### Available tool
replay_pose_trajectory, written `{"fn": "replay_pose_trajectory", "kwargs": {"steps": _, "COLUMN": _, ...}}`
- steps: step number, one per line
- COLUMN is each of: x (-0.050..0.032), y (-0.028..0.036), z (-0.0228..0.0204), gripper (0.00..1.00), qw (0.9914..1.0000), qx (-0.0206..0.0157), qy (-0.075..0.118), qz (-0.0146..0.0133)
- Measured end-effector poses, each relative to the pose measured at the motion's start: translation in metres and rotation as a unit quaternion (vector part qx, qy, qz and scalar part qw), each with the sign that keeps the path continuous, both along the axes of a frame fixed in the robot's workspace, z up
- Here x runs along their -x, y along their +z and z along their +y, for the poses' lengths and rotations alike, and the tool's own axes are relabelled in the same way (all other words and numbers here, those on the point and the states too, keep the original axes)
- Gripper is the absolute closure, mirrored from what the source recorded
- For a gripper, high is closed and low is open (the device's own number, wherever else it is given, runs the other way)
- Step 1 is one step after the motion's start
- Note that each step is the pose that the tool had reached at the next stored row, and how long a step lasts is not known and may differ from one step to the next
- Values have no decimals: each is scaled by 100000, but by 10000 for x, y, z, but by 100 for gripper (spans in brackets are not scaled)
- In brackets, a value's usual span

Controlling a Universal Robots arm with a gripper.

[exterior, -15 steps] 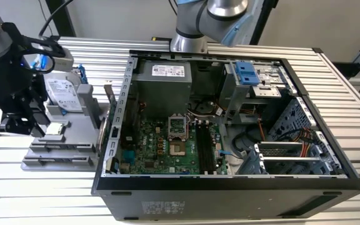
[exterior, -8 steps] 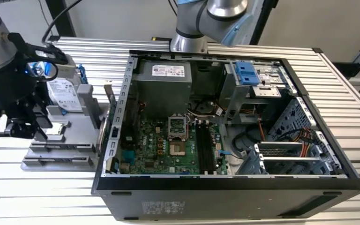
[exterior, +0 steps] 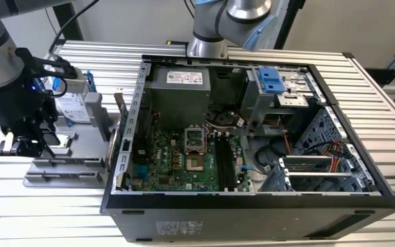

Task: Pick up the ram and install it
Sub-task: 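Pick up the ram and move it above insertion slot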

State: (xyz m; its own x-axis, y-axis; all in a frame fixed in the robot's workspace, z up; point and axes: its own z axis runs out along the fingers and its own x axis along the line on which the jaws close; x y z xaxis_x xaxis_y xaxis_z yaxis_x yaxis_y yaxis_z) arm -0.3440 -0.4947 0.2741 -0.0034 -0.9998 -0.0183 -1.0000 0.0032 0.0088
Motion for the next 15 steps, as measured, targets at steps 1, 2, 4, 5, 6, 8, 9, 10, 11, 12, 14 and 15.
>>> {"fn": "replay_pose_trajectory", "kwargs": {"steps": 1, "x": 0, "y": -20, "z": 0, "gripper": 0, "qw": 100000, "qx": 0, "qy": 2, "qz": 0}}
{"fn": "replay_pose_trajectory", "kwargs": {"steps": 2, "x": 0, "y": -38, "z": 0, "gripper": 0, "qw": 100000, "qx": 2, "qy": 1, "qz": 1}}
{"fn": "replay_pose_trajectory", "kwargs": {"steps": 4, "x": 1, "y": -73, "z": 0, "gripper": 0, "qw": 100000, "qx": 15, "qy": 1, "qz": 5}}
{"fn": "replay_pose_trajectory", "kwargs": {"steps": 5, "x": 1, "y": -92, "z": 0, "gripper": 0, "qw": 100000, "qx": 21, "qy": -1, "qz": 2}}
{"fn": "replay_pose_trajectory", "kwargs": {"steps": 6, "x": 1, "y": -109, "z": 0, "gripper": 0, "qw": 100000, "qx": 24, "qy": 0, "qz": -2}}
{"fn": "replay_pose_trajectory", "kwargs": {"steps": 8, "x": 2, "y": -146, "z": -4, "gripper": 0, "qw": 100000, "qx": 27, "qy": -3, "qz": 0}}
{"fn": "replay_pose_trajectory", "kwargs": {"steps": 9, "x": 3, "y": -165, "z": -8, "gripper": 0, "qw": 100000, "qx": 25, "qy": -5, "qz": -4}}
{"fn": "replay_pose_trajectory", "kwargs": {"steps": 10, "x": 3, "y": -182, "z": -9, "gripper": 0, "qw": 100000, "qx": 28, "qy": -5, "qz": -1}}
{"fn": "replay_pose_trajectory", "kwargs": {"steps": 11, "x": 3, "y": -200, "z": -9, "gripper": 0, "qw": 100000, "qx": 34, "qy": -5, "qz": 4}}
{"fn": "replay_pose_trajectory", "kwargs": {"steps": 12, "x": 3, "y": -218, "z": -10, "gripper": 0, "qw": 100000, "qx": 55, "qy": -5, "qz": 2}}
{"fn": "replay_pose_trajectory", "kwargs": {"steps": 14, "x": 3, "y": -256, "z": -10, "gripper": 0, "qw": 100000, "qx": 116, "qy": 4, "qz": -6}}
{"fn": "replay_pose_trajectory", "kwargs": {"steps": 15, "x": 4, "y": -273, "z": -10, "gripper": 0, "qw": 100000, "qx": 159, "qy": 4, "qz": -2}}
